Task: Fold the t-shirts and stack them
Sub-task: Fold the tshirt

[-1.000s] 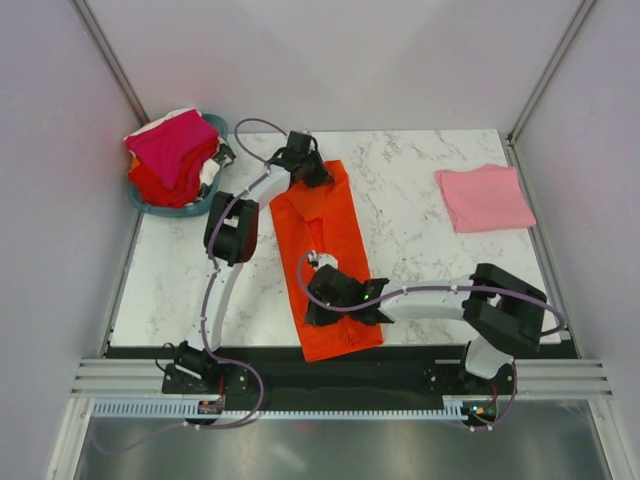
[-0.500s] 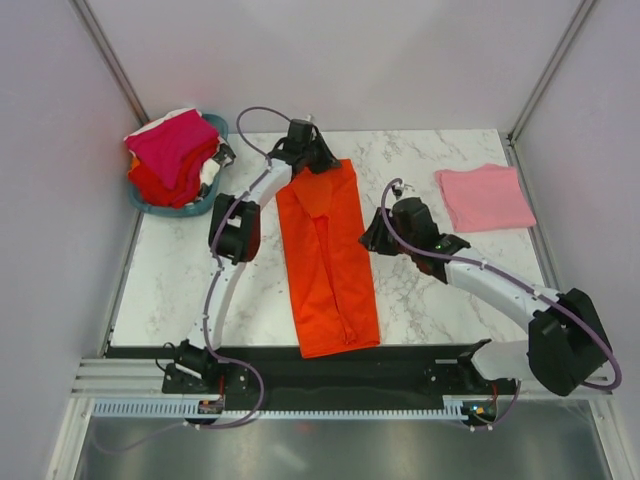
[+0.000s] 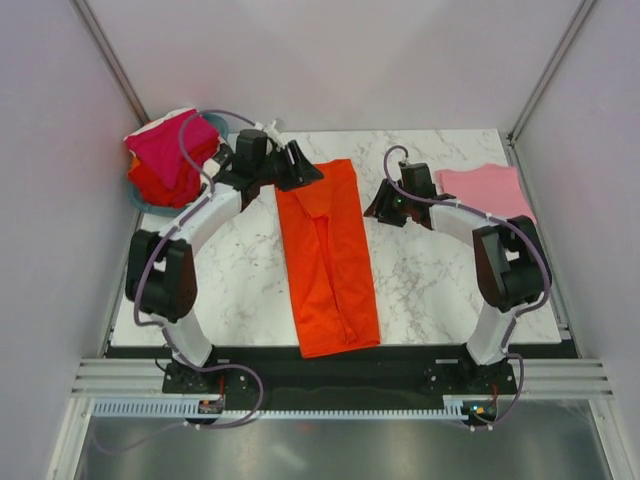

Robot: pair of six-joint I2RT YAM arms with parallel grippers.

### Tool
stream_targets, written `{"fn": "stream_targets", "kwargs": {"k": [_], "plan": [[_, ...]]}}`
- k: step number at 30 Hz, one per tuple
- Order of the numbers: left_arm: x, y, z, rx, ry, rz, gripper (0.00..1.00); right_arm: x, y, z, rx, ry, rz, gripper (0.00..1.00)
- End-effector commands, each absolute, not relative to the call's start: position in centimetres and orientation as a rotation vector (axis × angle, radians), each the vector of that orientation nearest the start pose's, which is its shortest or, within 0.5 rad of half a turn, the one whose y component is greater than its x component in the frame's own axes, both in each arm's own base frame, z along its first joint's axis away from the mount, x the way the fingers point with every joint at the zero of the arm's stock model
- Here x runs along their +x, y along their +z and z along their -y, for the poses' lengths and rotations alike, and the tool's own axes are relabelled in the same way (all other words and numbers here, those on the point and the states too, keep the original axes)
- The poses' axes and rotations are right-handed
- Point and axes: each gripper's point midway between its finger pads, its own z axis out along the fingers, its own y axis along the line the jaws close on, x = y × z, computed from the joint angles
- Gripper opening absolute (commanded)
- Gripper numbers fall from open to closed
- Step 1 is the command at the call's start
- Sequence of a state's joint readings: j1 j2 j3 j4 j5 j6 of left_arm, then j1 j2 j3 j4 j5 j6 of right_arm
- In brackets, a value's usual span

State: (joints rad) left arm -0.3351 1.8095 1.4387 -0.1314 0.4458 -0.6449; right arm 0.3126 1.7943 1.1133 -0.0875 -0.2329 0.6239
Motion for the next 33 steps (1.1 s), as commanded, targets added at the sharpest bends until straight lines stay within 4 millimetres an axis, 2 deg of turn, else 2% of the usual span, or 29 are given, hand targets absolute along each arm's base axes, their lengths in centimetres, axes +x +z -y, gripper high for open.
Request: {"fn": "stream_targets", "kwargs": {"k": [1,2,3,4,5,7,8,10,13,14,18,22,27,29,33], "plan": [[43.3,19.4,24.2,-0.012,-0.966,-2.149,0.57,44.5,7.9,-21.4,0.229,0.815,-2.378,0.56],[42.1,18.1,23.6,-0.03,-0.956,-2.17,0.57,44.9,7.4,-21.6,0.235,0.823,-2.387,0.55],[41.9,17.5,22.8,-0.063,-0.943,-2.174,0.57,45.2,7.1,-21.7,0.235,0.846,-2.394,0.53],[40.8,15.4,22.1,-0.093,-0.933,-2.219,0.57,46.0,6.2,-21.8,0.25,0.848,-2.405,0.53],[41.0,15.7,21.8,-0.095,-0.94,-2.183,0.57,46.4,5.7,-21.8,0.263,0.857,-2.412,0.52],[41.0,14.5,20.4,-0.138,-0.93,-2.191,0.57,47.2,4.7,-22.0,0.281,0.901,-2.418,0.51],[40.7,13.3,19.8,-0.163,-0.922,-2.213,0.57,47.6,4.4,-22.0,0.287,0.919,-2.419,0.52],[41.0,12.1,18.8,-0.202,-0.919,-2.228,0.57,48.2,4.2,-22.3,0.279,0.954,-2.416,0.52],[41.4,10.2,17.8,-0.25,-0.887,-2.255,0.56,48.6,2.0,-22.4,0.312,0.964,-2.452,0.52],[41.4,9.7,17.6,-0.261,-0.885,-2.263,0.56,49.1,2.2,-22.7,0.315,0.983,-2.433,0.51],[42.3,8.1,16.9,-0.319,-0.863,-2.282,0.55,49.8,1.1,-22.8,0.342,0.981,-2.436,0.37],[43.3,5.6,16.7,-0.364,-0.848,-2.326,0.52,50.8,0.3,-22.6,0.362,0.963,-2.435,0.24],[44.5,3.7,16.7,-0.399,-0.845,-2.357,0.49,50.8,-0.6,-22.6,0.369,0.97,-2.452,0.04],[45.1,3.5,16.4,-0.411,-0.831,-2.354,0.48,50.9,-0.7,-22.4,0.374,0.956,-2.449,0.01],[45.6,3.0,15.9,-0.425,-0.79,-2.363,0.48,51.3,-0.4,-21.7,0.389,0.933,-2.435,0.0]]}}
